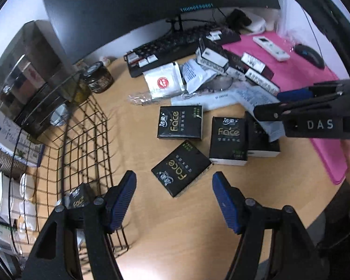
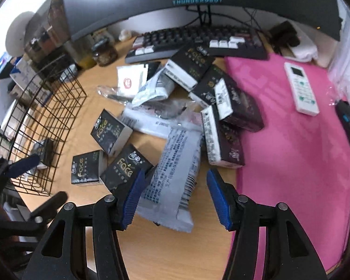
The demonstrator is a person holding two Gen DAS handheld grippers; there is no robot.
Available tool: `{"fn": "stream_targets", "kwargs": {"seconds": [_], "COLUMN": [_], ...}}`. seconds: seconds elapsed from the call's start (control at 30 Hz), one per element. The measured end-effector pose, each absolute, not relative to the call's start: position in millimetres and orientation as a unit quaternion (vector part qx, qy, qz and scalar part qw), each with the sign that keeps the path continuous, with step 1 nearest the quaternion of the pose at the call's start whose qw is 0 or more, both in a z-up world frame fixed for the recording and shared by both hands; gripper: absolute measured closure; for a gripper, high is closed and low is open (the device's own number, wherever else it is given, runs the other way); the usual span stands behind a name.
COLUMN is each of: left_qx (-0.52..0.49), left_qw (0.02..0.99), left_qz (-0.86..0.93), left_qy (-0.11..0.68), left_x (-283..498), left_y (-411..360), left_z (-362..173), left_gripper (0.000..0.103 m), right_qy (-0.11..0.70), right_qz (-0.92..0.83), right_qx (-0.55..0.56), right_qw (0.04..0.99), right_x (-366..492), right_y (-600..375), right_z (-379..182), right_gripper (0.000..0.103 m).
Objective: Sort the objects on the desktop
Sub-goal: 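Move both grippers back to the items on the desk, then grasp a white snack packet with the right gripper while the left grasps a black Face pack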
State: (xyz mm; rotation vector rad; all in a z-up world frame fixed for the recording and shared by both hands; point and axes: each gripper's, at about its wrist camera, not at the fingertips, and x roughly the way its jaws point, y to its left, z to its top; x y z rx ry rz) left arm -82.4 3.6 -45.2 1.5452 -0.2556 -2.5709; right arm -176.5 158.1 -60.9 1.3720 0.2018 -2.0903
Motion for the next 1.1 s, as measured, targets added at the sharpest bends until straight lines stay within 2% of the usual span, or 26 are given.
{"fn": "stream_targets", "kwargs": {"seconds": [0.4, 0.43, 0.47, 0.63, 0.7, 0.87, 1.1], "left_qx": [0.548, 0.552, 0.556, 0.554, 0.553, 0.562, 0.564], "left_qw": [0.028, 0.026, 0.026, 0.032, 0.033, 0.047, 0.03], "left_qz": [-0.832, -0.83, -0.828, -0.829, -0.829, -0.823, -0.823], "left_qy": [-0.077, -0.074, -0.071, -0.073, -0.072, -0.071, -0.061], "left_x": [-111.9, -114.0, -115.8, -117.0, -115.8, -107.1, -83.1], "left_y": [-7.9, -9.0, -10.0, -9.9, -9.8, -6.1, 7.4], "left_z": [-79.3, -82.9, -86.2, -90.1, -89.7, -86.5, -80.6], "left_gripper": [0.031, 0.031, 0.031, 0.031, 0.034, 0.05, 0.051], "right_qy": [0.07, 0.068, 0.065, 0.055, 0.055, 0.049, 0.049], "right_qz": [-0.777, -0.777, -0.776, -0.777, -0.778, -0.778, -0.789], "right_qx": [0.543, 0.543, 0.543, 0.544, 0.542, 0.542, 0.536], "right_qw": [0.31, 0.312, 0.313, 0.314, 0.314, 0.315, 0.297], "right_x": [-192.1, -192.2, -193.0, -193.3, -190.4, -178.4, -158.3], "right_y": [142.5, 143.1, 143.0, 149.6, 152.6, 169.0, 208.1], "right_z": [-81.0, -81.6, -81.9, -80.5, -79.9, -78.5, -77.2], "right_gripper": [0.047, 0.05, 0.057, 0.064, 0.065, 0.065, 0.065]}}
